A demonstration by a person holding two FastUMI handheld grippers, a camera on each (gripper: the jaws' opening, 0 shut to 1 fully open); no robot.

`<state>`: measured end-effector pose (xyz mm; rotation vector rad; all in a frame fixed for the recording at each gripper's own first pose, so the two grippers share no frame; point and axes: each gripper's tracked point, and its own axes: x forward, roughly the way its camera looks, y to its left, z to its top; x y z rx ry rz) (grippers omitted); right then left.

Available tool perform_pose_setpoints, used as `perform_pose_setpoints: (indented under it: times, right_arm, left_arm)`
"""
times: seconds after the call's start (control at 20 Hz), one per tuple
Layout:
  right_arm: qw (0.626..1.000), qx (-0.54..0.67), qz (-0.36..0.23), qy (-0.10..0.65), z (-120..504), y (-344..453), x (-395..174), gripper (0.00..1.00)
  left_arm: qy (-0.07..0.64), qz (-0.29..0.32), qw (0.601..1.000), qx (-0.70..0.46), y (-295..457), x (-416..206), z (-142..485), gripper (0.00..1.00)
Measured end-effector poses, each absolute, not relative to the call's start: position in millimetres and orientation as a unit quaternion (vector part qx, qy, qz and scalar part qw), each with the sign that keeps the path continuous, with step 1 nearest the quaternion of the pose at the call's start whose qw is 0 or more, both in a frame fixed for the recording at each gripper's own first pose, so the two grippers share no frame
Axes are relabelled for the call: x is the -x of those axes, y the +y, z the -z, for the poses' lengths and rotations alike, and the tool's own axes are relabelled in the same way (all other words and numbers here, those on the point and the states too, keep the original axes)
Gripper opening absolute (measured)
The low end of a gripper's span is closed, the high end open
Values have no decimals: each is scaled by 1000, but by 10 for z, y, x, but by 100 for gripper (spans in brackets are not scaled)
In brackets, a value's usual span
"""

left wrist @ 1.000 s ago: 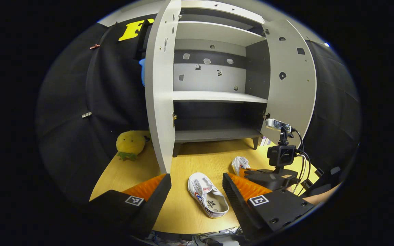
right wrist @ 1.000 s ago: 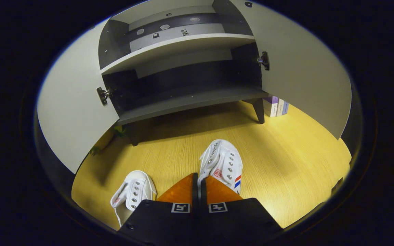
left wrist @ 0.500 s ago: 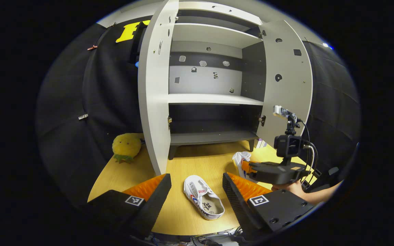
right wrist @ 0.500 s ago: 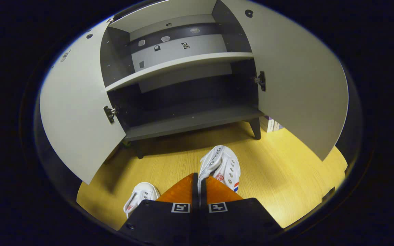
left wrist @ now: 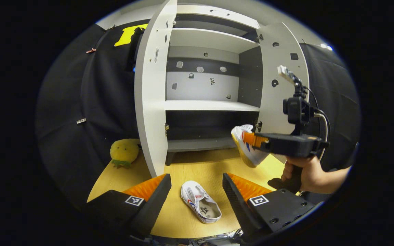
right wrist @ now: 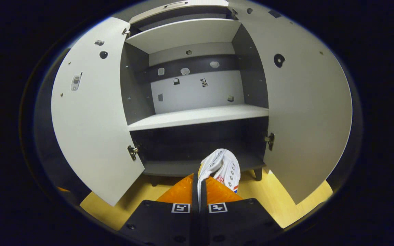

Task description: Grab one shoe with the right hand and put it into the shoe cabinet, grab the other shoe with the left hand and put it into the shoe cabinet; then close the right door with the right hand and the left door with the left hand.

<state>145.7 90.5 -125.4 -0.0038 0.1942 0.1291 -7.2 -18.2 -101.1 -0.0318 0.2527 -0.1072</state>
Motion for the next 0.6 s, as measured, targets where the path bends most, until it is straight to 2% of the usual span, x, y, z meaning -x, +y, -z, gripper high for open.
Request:
perform_pose_setpoints:
  times: [0.3, 0.6]
  right_arm:
    - [995, 31, -91, 19, 305, 1142, -1642, 4]
    - [993, 68, -96, -20, -328, 1222, -2253, 5]
  left_arm:
    - [104, 56, 993, 15, -153, 22, 835, 95]
    - [86, 49, 995, 19, -159, -48, 638, 96]
